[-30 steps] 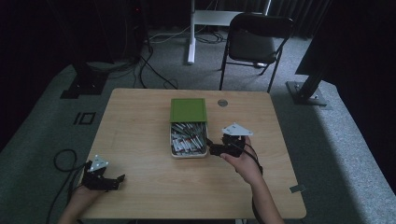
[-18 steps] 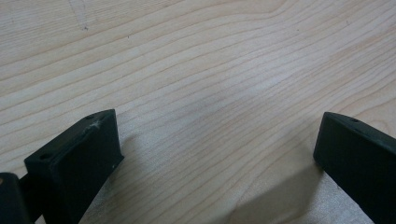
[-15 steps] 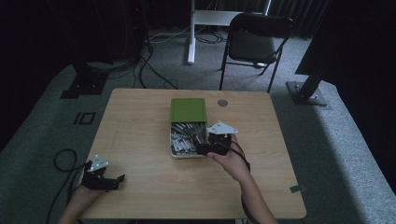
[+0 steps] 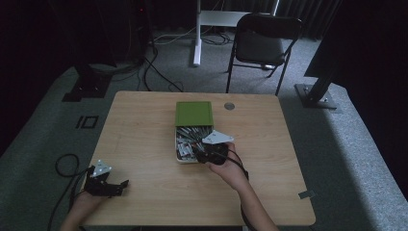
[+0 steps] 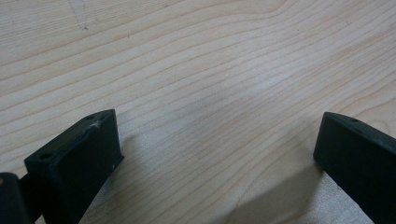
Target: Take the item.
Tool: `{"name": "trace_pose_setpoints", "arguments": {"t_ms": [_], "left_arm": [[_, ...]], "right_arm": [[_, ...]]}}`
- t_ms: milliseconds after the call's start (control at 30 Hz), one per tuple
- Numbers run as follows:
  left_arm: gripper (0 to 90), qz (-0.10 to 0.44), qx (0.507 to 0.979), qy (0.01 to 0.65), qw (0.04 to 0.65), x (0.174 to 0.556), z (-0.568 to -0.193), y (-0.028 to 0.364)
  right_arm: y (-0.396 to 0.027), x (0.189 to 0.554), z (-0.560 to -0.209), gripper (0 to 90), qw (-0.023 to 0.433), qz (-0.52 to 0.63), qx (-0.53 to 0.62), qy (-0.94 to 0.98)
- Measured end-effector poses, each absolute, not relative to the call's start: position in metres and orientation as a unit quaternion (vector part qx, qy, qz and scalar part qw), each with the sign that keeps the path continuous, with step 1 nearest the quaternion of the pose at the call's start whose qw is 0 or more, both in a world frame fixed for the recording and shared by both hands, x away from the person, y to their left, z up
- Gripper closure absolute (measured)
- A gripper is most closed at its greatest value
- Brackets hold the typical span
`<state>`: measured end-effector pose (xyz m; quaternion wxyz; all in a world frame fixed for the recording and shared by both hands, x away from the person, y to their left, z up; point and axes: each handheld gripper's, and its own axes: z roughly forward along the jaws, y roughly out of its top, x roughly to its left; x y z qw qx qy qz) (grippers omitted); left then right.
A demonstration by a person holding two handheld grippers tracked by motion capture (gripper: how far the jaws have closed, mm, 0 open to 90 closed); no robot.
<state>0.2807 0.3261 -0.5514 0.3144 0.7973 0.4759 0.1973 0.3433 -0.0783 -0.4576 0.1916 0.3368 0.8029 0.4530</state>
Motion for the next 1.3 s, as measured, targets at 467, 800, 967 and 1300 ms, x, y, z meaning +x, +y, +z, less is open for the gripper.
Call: {"name": "trace_pose_setpoints", "arguments": {"t_ms": [467, 800, 967, 1300], "left_arm": [[1.4, 0.197, 0.798, 0.476, 0.314, 0.281, -0.551, 0.326], [1.4, 0.197, 0.798, 0.476, 0.314, 0.281, -0.551, 0.326], [1.4, 0.197, 0.798, 0.476, 0.314, 0.281, -0.551, 0.326], [1.4, 0.197, 0.798, 0.476, 0.314, 0.281, -0.551, 0.326]], "right_arm": [[-0.07, 0.344, -0.484, 71.6, 0.192, 0.408, 0.34, 0.825], [-0.068, 0.348, -0.492, 71.2, 0.186, 0.4, 0.346, 0.828], [-0.069, 0.348, -0.491, 73.5, 0.181, 0.399, 0.355, 0.826], [-0.073, 0.349, -0.489, 76.1, 0.175, 0.4, 0.369, 0.821]]}}
